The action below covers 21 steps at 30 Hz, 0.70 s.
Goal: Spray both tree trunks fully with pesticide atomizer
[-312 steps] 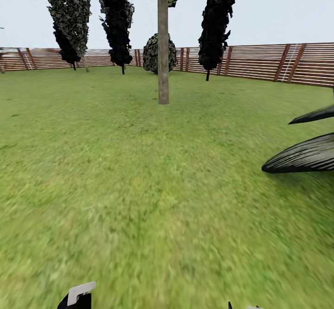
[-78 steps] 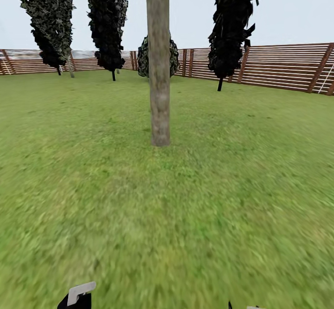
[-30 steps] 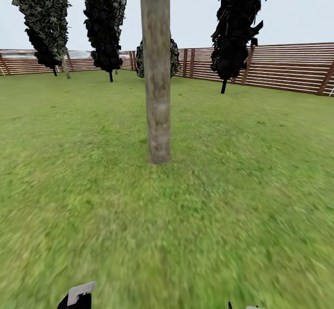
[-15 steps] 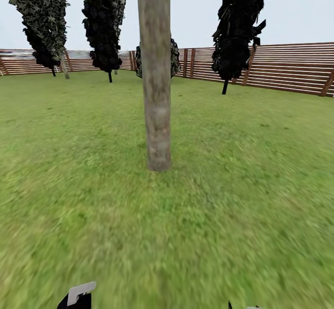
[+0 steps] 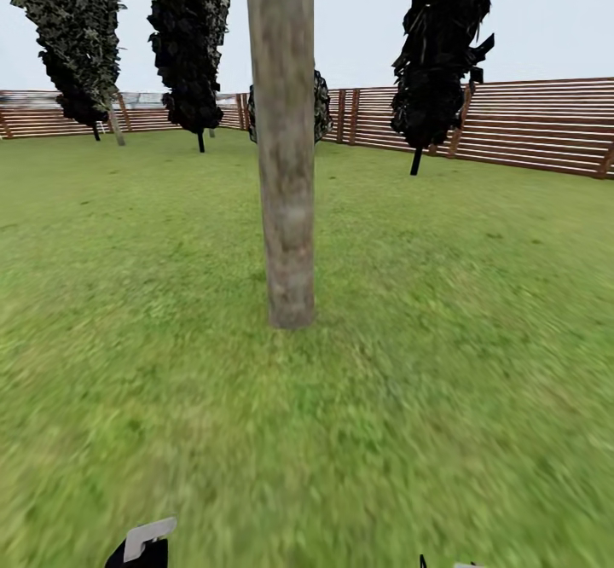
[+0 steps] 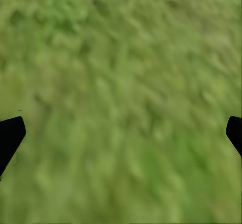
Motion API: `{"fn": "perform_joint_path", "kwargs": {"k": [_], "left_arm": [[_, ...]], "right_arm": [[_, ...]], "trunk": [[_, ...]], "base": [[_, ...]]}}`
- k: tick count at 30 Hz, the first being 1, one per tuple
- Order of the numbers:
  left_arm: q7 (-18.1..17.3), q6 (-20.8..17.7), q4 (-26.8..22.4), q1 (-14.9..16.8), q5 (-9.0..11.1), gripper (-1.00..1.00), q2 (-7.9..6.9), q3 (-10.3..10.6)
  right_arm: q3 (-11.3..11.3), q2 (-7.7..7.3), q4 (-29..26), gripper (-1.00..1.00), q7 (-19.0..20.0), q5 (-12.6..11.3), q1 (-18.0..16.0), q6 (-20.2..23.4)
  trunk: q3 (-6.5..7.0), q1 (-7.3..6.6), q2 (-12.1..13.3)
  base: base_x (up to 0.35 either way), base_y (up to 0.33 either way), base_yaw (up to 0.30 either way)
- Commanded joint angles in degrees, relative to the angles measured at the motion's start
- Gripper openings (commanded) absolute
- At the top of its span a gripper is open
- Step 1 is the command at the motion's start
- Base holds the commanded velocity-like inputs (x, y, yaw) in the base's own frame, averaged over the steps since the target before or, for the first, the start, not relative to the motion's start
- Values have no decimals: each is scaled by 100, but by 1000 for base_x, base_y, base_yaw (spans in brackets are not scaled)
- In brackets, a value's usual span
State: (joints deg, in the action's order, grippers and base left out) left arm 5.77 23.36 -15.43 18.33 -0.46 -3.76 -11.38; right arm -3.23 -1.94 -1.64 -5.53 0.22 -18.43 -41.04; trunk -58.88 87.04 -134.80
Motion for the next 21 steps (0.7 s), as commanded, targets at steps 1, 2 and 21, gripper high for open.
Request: {"fn": "perform_joint_path", "kwargs": {"k": [1, 2, 21], "left_arm": [[17, 19, 5, 4, -6, -100, 1, 5], [17, 19, 5, 4, -6, -100, 0, 5], [-21, 19, -5, 4, 16, -100, -9, -4]], "right_arm": [[-28, 1, 5, 100, 8, 5, -3, -18], [-28, 1, 5, 100, 9, 5, -3, -18], [-29, 1, 5, 100, 10, 5, -3, -18]], "trunk": [[-5, 2, -2], [-5, 2, -2], [-5, 2, -2]], "base": [[334, 0, 0], [334, 0, 0], [330, 0, 0]]}}
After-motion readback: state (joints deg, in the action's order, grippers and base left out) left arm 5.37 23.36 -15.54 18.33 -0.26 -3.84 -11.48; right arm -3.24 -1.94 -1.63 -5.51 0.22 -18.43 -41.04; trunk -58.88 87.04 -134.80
